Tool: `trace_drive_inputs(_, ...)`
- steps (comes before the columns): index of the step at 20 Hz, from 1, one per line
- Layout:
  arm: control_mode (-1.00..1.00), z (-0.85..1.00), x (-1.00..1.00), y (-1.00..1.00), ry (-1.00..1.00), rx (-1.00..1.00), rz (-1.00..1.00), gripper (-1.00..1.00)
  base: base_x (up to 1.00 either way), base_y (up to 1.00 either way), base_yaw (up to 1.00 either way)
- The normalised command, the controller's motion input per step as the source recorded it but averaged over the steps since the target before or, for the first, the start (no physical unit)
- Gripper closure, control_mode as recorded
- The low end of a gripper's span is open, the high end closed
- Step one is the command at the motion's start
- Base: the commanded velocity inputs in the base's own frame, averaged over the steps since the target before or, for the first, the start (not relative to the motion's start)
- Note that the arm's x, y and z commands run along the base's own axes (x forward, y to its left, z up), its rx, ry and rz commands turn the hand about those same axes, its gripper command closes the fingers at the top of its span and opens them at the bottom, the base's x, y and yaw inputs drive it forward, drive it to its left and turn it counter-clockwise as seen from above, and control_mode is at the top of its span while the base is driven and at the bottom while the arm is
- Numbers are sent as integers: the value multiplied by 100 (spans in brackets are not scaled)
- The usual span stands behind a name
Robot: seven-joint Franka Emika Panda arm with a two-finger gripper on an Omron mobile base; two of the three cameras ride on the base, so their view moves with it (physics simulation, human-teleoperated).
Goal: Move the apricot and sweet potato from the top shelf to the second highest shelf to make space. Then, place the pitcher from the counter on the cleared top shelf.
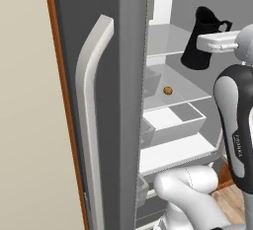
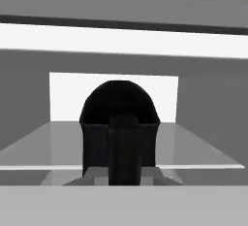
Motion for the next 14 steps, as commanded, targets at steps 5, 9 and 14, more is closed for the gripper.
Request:
trace_drive_inputs(5,-100,-23,34,0,-11,0,4,100,0,0,0)
trace_drive_inputs(9,-100,-1,41,0,-13,1,2,100,0,0,0)
trace_drive_inputs(14,-100,21,34,0,-1,1,0,100,0,0,0)
